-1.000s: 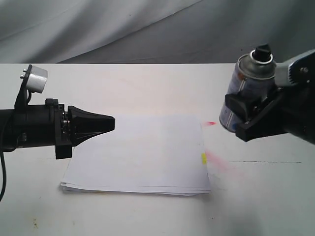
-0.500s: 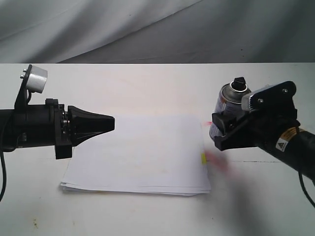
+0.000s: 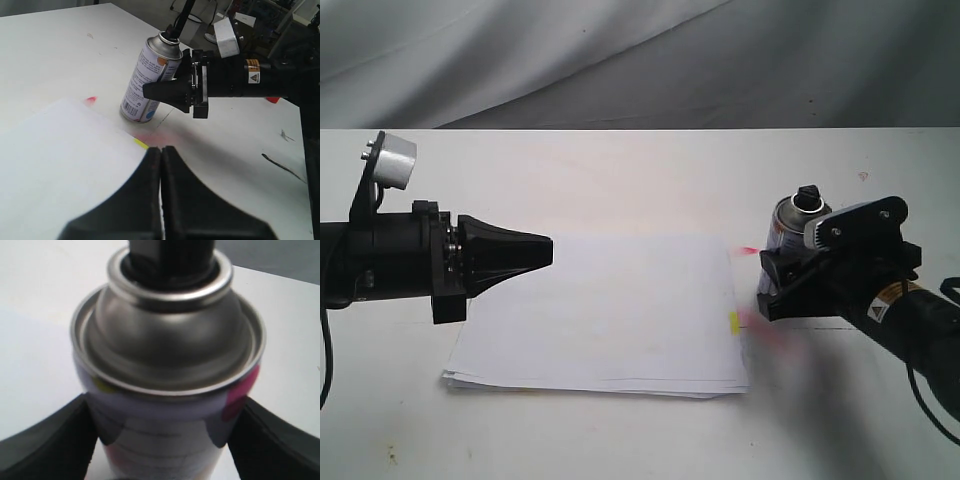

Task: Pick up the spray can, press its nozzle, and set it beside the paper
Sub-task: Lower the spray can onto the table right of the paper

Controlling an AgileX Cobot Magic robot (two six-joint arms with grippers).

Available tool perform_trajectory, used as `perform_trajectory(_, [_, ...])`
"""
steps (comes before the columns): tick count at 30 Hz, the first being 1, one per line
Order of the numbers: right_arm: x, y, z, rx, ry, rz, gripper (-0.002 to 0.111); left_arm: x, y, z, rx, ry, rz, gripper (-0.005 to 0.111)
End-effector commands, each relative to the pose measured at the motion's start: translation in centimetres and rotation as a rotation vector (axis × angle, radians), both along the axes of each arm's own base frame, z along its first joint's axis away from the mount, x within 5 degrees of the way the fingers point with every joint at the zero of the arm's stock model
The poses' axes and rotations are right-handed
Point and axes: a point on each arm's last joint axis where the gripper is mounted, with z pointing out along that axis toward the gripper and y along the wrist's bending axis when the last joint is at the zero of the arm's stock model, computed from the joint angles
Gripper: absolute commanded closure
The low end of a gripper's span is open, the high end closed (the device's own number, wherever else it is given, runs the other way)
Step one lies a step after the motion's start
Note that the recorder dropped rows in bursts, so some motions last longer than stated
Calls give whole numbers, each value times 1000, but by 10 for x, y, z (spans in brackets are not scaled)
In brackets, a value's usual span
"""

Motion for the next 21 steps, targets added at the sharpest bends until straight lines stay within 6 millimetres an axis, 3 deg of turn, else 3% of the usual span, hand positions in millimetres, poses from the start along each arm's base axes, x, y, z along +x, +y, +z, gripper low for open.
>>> perform_trajectory(1, [4, -1, 9, 17, -74, -6, 108, -1, 0, 2, -8, -9, -2, 107])
perform_trajectory(5, [4, -1, 8, 14, -67, -4, 99, -1, 0, 2, -8, -9, -2, 107])
perform_trajectory(12, [4, 0, 8, 12, -65, -2, 50, -1, 0, 2, -9, -7, -1, 107])
perform_trajectory(14, [4, 0, 8, 12, -65, 0, 41, -1, 0, 2, -9, -7, -1, 107])
perform_trajectory(17, [4, 0, 7, 11, -61, 0, 34, -1, 0, 2, -9, -7, -1, 107])
perform_trajectory(21, [4, 0, 7, 11, -61, 0, 34, -1, 0, 2, -9, -7, -1, 107])
